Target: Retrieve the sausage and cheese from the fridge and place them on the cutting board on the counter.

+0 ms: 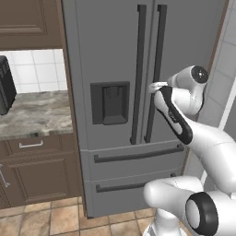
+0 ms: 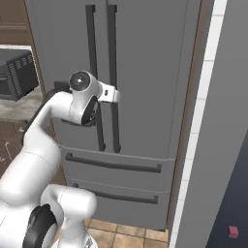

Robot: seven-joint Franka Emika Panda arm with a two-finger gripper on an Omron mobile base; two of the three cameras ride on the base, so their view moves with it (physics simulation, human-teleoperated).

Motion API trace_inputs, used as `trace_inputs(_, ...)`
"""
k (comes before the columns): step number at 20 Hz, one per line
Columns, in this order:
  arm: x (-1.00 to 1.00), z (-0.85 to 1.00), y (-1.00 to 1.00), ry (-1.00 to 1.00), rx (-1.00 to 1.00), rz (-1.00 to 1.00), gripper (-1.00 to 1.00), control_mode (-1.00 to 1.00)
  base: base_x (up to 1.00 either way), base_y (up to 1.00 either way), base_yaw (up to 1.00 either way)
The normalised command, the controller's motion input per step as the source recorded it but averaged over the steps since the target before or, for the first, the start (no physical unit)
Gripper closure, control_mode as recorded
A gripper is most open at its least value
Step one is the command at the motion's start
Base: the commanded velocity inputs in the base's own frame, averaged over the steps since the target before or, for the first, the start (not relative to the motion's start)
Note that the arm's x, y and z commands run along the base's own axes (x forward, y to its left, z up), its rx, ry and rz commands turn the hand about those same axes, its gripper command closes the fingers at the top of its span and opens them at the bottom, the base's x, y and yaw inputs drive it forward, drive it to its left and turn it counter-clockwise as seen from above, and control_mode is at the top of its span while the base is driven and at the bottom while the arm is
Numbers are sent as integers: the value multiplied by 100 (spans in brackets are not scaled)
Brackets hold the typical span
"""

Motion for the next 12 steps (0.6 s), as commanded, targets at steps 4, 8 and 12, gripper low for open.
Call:
trace_inputs(4,56,3,-16,0,0,0,-100,-100,0,0,0)
trace_inputs(8,53,0,-3,-1,1,0,-100,-100,0,0,0)
trace_inputs(12,53,-1,0,-4,0,0,-100,-100,0,0,0)
